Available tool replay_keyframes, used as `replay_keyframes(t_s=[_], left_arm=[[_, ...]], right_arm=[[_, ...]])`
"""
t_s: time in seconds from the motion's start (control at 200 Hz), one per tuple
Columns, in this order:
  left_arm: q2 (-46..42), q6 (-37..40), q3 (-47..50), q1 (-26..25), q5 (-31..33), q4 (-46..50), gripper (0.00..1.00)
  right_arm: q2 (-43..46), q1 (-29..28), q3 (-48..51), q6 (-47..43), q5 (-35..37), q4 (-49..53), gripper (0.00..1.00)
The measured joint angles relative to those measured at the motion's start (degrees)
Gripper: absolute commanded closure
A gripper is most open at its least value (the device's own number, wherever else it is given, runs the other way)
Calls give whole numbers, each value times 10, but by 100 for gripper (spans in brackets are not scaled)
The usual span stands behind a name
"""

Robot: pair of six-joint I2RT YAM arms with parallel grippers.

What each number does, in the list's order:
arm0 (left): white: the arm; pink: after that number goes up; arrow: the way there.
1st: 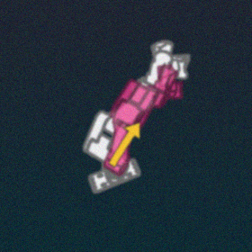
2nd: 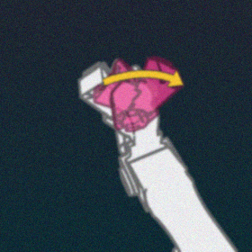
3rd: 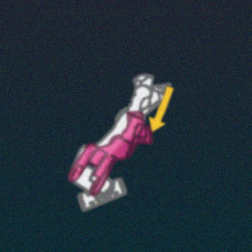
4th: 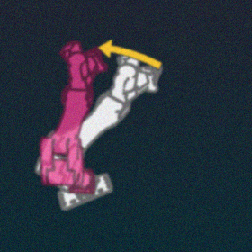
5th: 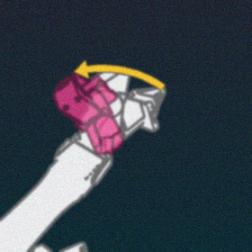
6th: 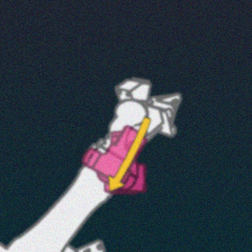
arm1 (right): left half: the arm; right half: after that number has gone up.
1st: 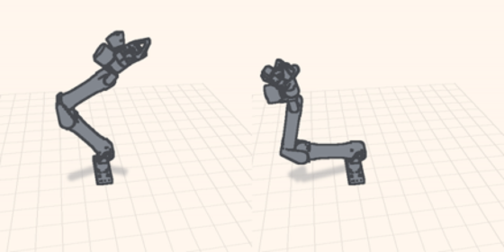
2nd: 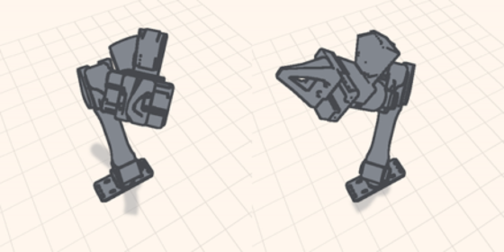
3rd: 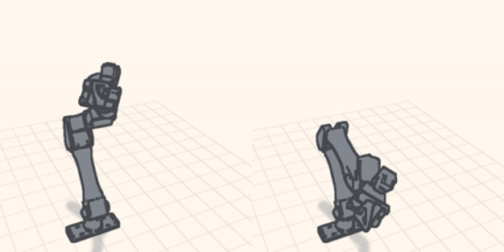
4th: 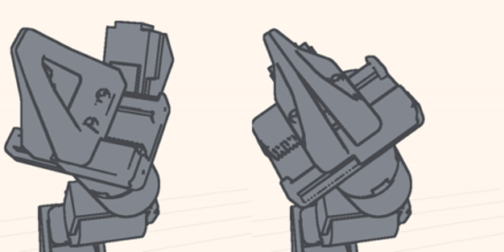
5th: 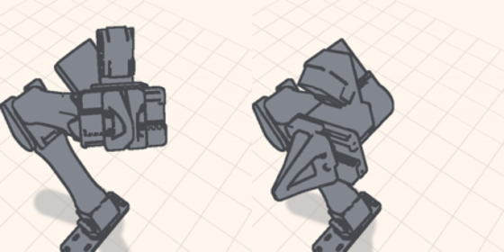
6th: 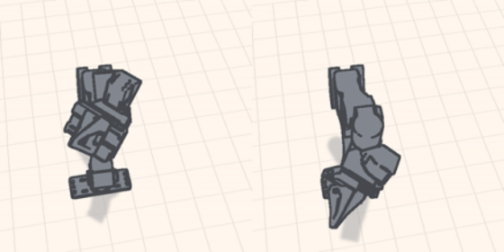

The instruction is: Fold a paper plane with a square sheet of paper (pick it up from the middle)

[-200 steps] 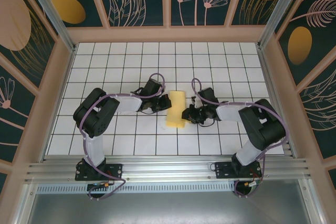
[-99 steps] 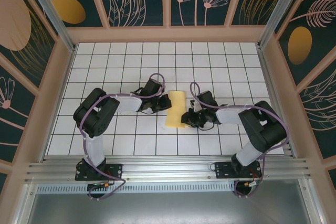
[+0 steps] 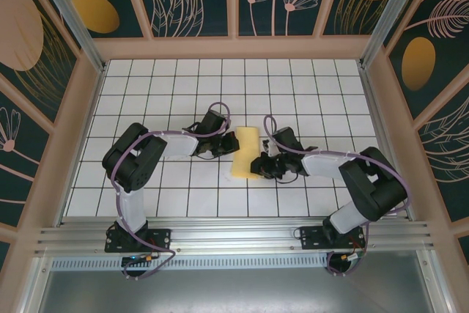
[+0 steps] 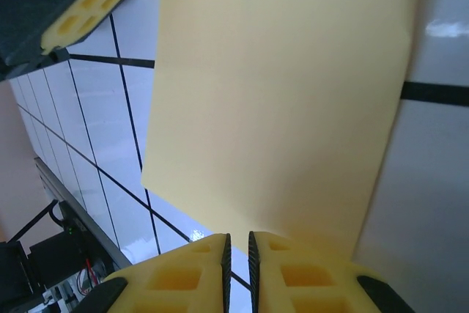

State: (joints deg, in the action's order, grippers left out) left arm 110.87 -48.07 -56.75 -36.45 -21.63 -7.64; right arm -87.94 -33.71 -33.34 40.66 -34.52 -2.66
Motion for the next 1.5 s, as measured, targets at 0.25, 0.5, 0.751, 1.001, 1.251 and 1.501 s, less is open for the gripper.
replay_keyframes(t_s=[0.25,0.5,0.751,1.001,1.251,1.501], left_arm=[[0,0,2,0,0,-3,100],[0,0,2,0,0,-3,100],[0,0,2,0,-1,-3,100],[0,9,2,0,-1,-3,100],[0,11,2,0,-2,-3,100],[1,14,2,0,-2,-3,100]], right_arm=[[-21,0,11,0,4,-7,82],[0,7,-11,-1,18,27,82],[-4,63,-70,-9,33,2,82],[-74,76,-82,-13,29,-23,82],[-85,76,-80,-15,31,-30,81],[-108,89,-75,-22,24,-41,81]])
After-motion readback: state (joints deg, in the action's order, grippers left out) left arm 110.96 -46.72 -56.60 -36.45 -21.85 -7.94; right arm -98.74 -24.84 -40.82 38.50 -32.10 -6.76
